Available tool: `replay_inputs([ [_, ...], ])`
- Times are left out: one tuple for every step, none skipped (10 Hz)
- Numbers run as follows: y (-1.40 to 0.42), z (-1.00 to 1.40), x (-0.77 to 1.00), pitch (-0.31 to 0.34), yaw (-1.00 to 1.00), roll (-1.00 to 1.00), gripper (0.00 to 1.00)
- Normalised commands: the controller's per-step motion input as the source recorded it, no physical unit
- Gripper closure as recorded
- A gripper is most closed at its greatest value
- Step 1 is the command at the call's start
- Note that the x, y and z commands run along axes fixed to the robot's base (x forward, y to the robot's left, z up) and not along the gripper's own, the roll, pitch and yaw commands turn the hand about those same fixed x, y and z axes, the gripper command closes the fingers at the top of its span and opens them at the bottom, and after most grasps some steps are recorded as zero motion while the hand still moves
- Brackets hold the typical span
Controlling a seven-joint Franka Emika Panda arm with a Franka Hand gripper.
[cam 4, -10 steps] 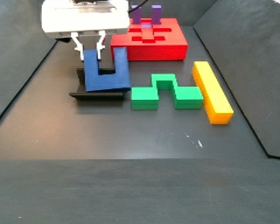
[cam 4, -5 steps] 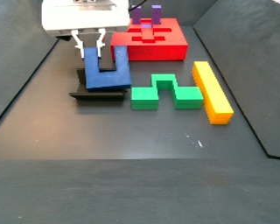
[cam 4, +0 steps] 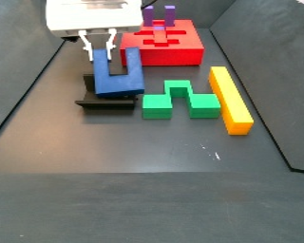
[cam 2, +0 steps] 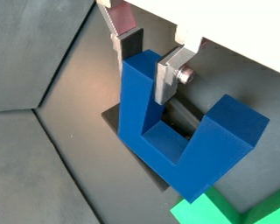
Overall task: Pick up the blue object. Move up. Place the blue object on the fixture. Regrasp the blue object. Move to above the board. Insert the blue object.
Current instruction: Regrasp the blue object, then move to above the board.
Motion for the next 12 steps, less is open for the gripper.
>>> replay_inputs([
  [0.00, 0.00, 0.00, 0.000, 0.00, 0.00, 1.00],
  [0.00, 0.00, 0.00, 0.000, 0.00, 0.00, 1.00],
  [0.00, 0.00, 0.00, 0.000, 0.00, 0.00, 1.00],
  [0.00, 0.00, 0.00, 0.000, 0.00, 0.00, 1.00],
  [0.00, 0.00, 0.00, 0.000, 0.00, 0.00, 1.00],
  [0.00, 1.40, 0.00, 0.000, 0.00, 0.00, 1.00],
  [-0.01, 1.40, 0.02, 0.022, 0.04, -0.08, 1.00],
  [0.00, 1.40, 0.00, 0.028, 0.02, -0.13, 1.00],
  [0.00, 1.40, 0.01, 0.016, 0.02, -0.08, 1.00],
  [-0.01, 1.40, 0.02, 0.029, 0.02, -0.04, 1.00],
  [-0.03, 1.40, 0.03, 0.036, 0.01, -0.01, 1.00],
  [-0.01, 1.40, 0.05, 0.054, 0.01, -0.02, 1.00],
])
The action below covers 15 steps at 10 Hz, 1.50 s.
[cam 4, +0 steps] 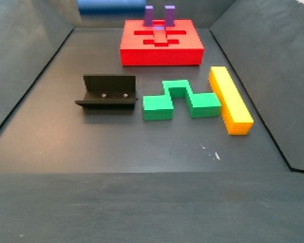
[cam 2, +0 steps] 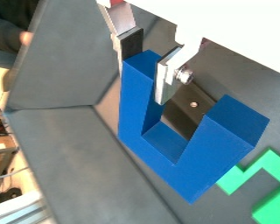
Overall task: Pick up the blue object. Move up. Place the blue object on the fixture. Regrasp the blue object. Move to above the board. Insert the blue object.
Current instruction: Move to above the board.
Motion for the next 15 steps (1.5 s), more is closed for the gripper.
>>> replay_inputs([
  [-0.01, 0.68, 0.04, 0.068, 0.01, -0.02, 1.00],
  [-0.01, 0.18, 0.05, 0.082, 0.02, 0.00, 1.00],
  [-1.40, 0.26, -1.09, -0.043, -0.20, -1.00, 1.00],
  [-1.40, 0.26, -1.10, -0.044, -0.20, -1.00, 1.00],
  [-1.40, 0.29, -1.25, -0.084, -0.19, -1.00, 1.00],
  [-1.40, 0.27, -1.29, -0.086, -0.19, -1.00, 1.00],
  [-1.40, 0.29, -1.31, -0.083, -0.19, -1.00, 1.00],
  [-0.84, 0.17, -0.80, -0.069, -0.19, -1.00, 1.00],
  [-0.45, 0.08, -0.46, -0.048, -0.19, -1.00, 1.00],
  [-0.29, 0.05, -0.31, -0.032, -0.19, -1.00, 1.00],
  [-0.14, 0.04, -0.16, -0.016, -0.18, -1.00, 1.00],
  [-0.06, 0.00, -0.11, -0.022, -0.17, -1.00, 1.00],
  [0.00, 0.01, -0.09, -0.022, -0.12, -0.78, 1.00],
  [0.01, 0.01, -0.08, -0.028, -0.10, -0.63, 1.00],
  [0.00, 0.00, -0.06, -0.031, -0.04, -0.37, 1.00],
])
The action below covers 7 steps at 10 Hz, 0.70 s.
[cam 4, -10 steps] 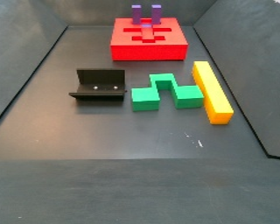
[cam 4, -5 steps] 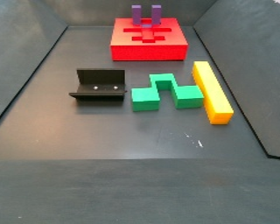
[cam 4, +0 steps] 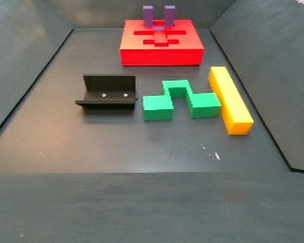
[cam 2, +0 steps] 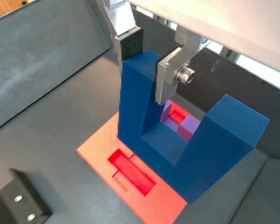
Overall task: Pick up the blue object. Move up. Place the blue object on the fixture. Regrasp the blue object. Move to above the board. Insert the blue object.
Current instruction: Move to above the board, then insert the blue object.
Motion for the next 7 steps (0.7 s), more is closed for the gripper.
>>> replay_inputs([
  [0.00, 0.00, -0.04, -0.022, -0.03, -0.24, 1.00],
  [0.14, -0.41, 0.65, 0.000, 0.03, -0.01, 1.00],
  [0.25, -0.44, 0.82, 0.000, 0.07, -0.06, 1.00],
  [0.33, -0.39, 0.84, 0.000, 0.05, -0.16, 1.00],
  [0.30, -0.33, 0.69, 0.000, 0.00, -0.22, 1.00],
  [0.30, -0.29, 0.59, 0.009, 0.00, -0.29, 1.00],
  [0.27, -0.29, 0.45, 0.044, 0.00, -0.37, 1.00],
])
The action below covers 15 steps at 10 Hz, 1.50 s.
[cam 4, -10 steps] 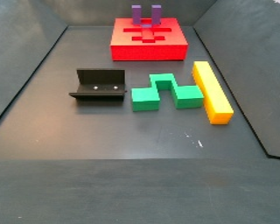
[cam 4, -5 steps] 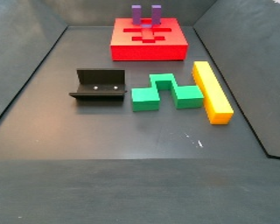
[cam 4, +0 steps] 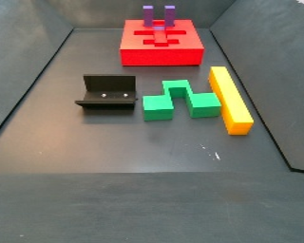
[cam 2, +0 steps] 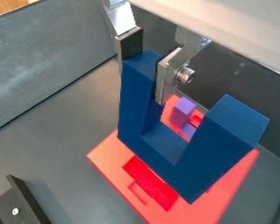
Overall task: Pick up the blue object. Move up. Place the blue object on the fixture. Regrasp the blue object. Move to above the board. Insert the blue object.
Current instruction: Insert the blue object.
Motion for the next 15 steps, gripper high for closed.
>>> replay_inputs([
  [0.22, -0.23, 0.18, 0.156, -0.10, -0.42, 1.00],
  [0.18, -0.29, 0.31, 0.176, -0.07, -0.36, 1.00],
  [0.10, -0.35, 0.37, 0.160, -0.04, -0.30, 1.00],
  [0.00, -0.40, 0.55, 0.171, 0.00, -0.12, 1.00],
  [0.00, -0.48, 0.51, 0.143, 0.00, -0.04, 1.00],
  [0.00, -0.49, 0.37, 0.103, 0.00, 0.00, 1.00],
  [0.00, -0.18, 0.05, 0.116, 0.00, 0.03, 1.00],
  [0.03, -0.03, 0.00, 0.006, 0.00, 0.00, 1.00],
  [0.19, -0.19, 0.00, -0.104, -0.06, -0.36, 1.00],
  [0.24, -0.17, 0.00, -0.173, -0.14, -0.46, 1.00],
  [0.27, -0.15, 0.00, -0.171, -0.10, -0.48, 1.00],
  [0.21, -0.23, -0.08, -0.149, -0.07, -0.45, 1.00],
  [0.11, -0.22, -0.09, -0.171, -0.03, -0.42, 1.00],
  [-0.21, -0.38, -0.46, -0.234, 0.00, -0.12, 1.00],
  [-0.30, -0.33, -0.53, -0.396, 0.13, 0.07, 1.00],
])
